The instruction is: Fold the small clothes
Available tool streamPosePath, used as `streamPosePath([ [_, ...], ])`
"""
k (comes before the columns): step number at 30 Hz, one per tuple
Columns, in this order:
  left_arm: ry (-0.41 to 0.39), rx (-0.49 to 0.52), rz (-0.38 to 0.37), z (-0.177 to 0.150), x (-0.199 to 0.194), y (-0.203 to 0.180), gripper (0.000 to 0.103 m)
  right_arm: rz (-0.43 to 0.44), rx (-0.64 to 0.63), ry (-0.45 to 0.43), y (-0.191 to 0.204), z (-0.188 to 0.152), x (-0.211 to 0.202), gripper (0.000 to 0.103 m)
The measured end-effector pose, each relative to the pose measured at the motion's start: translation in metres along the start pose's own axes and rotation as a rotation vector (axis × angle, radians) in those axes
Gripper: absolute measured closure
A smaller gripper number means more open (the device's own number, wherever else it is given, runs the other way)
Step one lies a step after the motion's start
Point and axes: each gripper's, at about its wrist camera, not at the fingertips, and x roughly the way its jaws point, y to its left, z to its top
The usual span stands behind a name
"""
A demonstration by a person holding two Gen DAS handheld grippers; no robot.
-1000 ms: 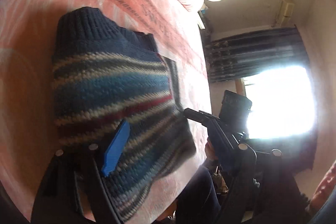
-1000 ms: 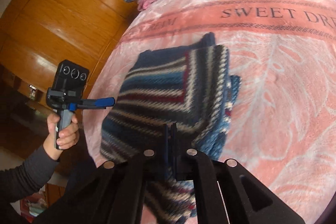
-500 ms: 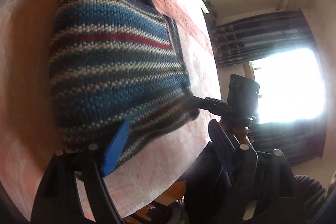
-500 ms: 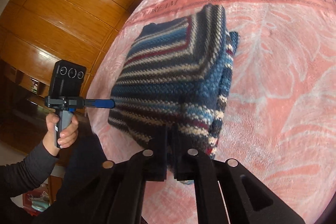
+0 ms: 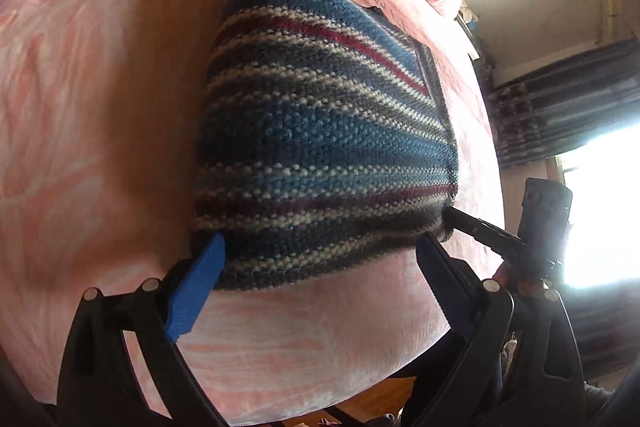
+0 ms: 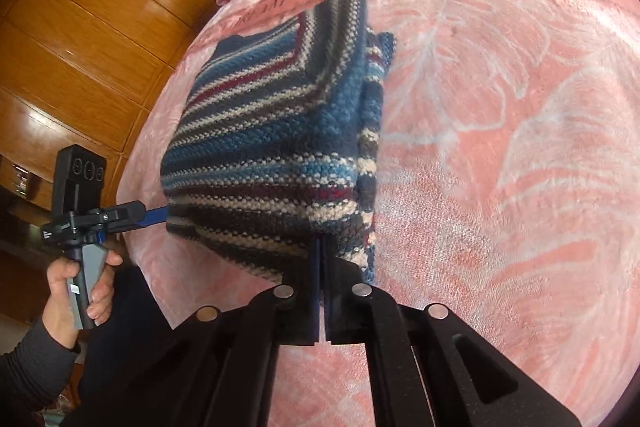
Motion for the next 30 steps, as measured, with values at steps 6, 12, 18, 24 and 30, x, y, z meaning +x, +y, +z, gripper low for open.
streamPosePath([
  [6, -0.019, -0.055, -0.077, -0.025, -0.036, -0.005, 0.003, -0.030, -0.010, -0.078, 0.028, -0.026, -0.048, 0.092],
  [12, -0.058, 0.003, 0.144, -0.077, -0.068, -0.020, 0.003, -0.231, -0.037, -0.097, 0.057, -0.081, -0.072, 0.032],
  [18, -0.087, 0.100, 0.408, -0.139, -0.093, -0.036, 0.003, -0.424, -0.041, -0.102, 0.078, -0.139, -0.085, 0.006],
  [24, -0.194, 0.141, 0.492, -0.192, -0.126, -0.061, 0.003, -0.565, -0.024, -0.100, 0.100, -0.174, -0.101, 0.004],
  [30, -0.208, 0.232, 0.437, -0.218, -0.163, -0.107, 0.003, -0.559, -0.092, -0.231, 0.156, -0.189, -0.155, 0.004],
])
